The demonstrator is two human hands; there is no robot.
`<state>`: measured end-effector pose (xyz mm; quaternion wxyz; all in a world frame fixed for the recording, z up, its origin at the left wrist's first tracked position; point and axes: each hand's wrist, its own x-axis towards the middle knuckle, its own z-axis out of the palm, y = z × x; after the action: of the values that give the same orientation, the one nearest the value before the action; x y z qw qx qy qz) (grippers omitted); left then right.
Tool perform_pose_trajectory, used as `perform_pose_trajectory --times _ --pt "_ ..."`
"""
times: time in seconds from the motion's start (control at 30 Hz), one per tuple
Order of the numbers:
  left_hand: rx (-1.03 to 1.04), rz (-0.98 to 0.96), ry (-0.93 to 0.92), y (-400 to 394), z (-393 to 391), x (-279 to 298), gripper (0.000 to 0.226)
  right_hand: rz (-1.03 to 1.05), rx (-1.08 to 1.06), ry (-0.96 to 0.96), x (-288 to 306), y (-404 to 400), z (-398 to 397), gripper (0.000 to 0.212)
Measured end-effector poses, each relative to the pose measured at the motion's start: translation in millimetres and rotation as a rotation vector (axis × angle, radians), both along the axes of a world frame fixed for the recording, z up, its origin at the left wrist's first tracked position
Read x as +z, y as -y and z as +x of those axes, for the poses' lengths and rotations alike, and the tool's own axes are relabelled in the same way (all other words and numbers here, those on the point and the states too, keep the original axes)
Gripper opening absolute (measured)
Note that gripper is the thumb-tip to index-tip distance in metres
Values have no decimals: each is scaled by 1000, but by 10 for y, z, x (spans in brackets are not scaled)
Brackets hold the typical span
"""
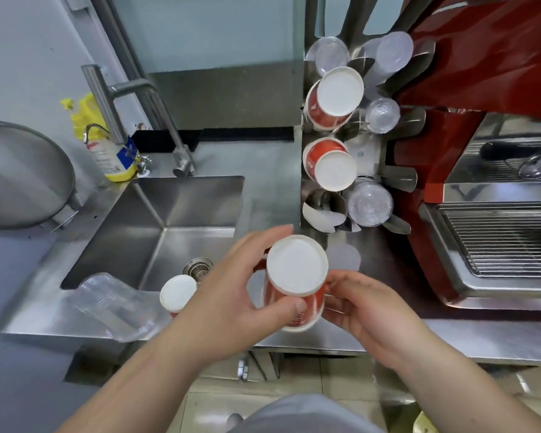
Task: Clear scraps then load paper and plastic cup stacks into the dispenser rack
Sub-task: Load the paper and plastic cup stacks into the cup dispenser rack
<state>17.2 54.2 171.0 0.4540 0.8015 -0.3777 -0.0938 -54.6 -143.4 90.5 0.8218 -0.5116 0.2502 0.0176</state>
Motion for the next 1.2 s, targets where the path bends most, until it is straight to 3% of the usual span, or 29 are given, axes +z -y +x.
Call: perform_pose_trajectory --times 0.27,0.63,0.87,1.07,1.2 --pt "146 45 -162 -326 -166 -697 69 98 54 -234 -478 -374 -11 26" --pt "240 31 -267 -268 -33 -983 62 -190 98 -282 -745 -589 303 26" --pt "258 18 -310 -305 23 -1136 62 -464 196 -209 -826 -690 318 44" --pt "275 13 -284 -299 80 -1210 64 -729 356 1 -905 -730 278 55" --pt "289 11 -258 -288 79 -1216 66 -854 353 78 -943 -748 332 59"
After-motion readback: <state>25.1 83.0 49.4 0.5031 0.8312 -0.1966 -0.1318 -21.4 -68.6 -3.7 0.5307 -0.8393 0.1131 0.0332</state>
